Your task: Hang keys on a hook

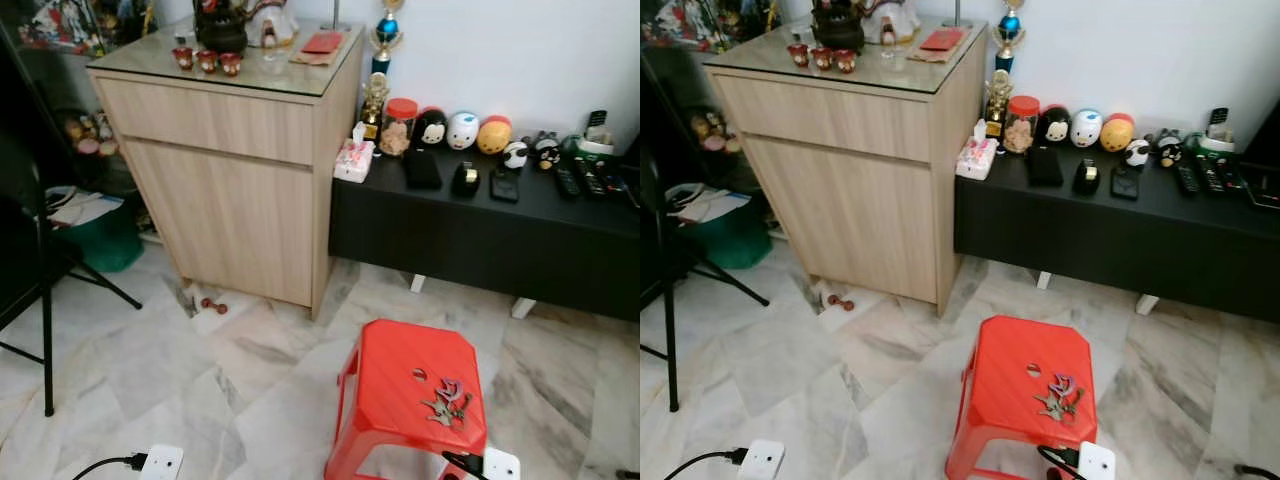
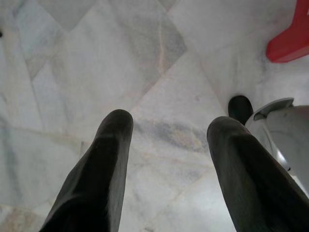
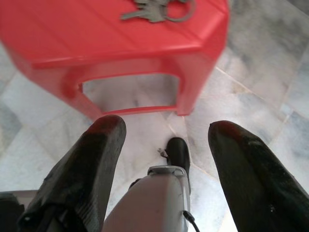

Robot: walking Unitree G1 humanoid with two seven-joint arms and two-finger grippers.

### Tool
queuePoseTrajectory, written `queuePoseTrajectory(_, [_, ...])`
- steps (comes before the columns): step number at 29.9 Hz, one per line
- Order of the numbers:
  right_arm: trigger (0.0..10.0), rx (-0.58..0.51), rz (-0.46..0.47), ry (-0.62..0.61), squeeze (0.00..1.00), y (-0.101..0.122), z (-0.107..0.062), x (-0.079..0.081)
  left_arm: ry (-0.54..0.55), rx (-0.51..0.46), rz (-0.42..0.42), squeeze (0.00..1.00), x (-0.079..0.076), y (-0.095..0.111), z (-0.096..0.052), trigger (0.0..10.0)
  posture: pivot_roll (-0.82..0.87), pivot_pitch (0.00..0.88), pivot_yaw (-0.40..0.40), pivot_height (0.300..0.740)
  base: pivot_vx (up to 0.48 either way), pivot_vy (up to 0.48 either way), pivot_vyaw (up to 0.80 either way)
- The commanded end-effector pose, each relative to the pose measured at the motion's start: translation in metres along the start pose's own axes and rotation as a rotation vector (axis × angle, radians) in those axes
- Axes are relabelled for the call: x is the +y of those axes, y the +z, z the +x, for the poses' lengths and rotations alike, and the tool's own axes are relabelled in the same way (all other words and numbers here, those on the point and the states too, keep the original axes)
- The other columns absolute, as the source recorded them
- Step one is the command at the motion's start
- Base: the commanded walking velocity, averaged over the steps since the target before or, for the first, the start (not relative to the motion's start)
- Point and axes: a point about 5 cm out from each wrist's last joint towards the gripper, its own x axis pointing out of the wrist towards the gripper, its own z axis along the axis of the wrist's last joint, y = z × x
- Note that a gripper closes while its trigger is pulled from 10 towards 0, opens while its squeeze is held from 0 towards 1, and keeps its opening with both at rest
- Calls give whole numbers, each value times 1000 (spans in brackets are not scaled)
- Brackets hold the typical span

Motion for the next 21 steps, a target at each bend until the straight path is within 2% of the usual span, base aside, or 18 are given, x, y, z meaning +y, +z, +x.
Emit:
queuePoseTrajectory(1, [10000,5,5,-2,0,0,0,-1,-2,13,0,0,0,-5,-1,10000,71,0,-3,740,0,0,0])
queuePoseTrajectory(21, [10000,3,2,0,0,0,0,0,-11,1,5,0,0,-3,-1,10000,70,0,-4,740,0,0,0])
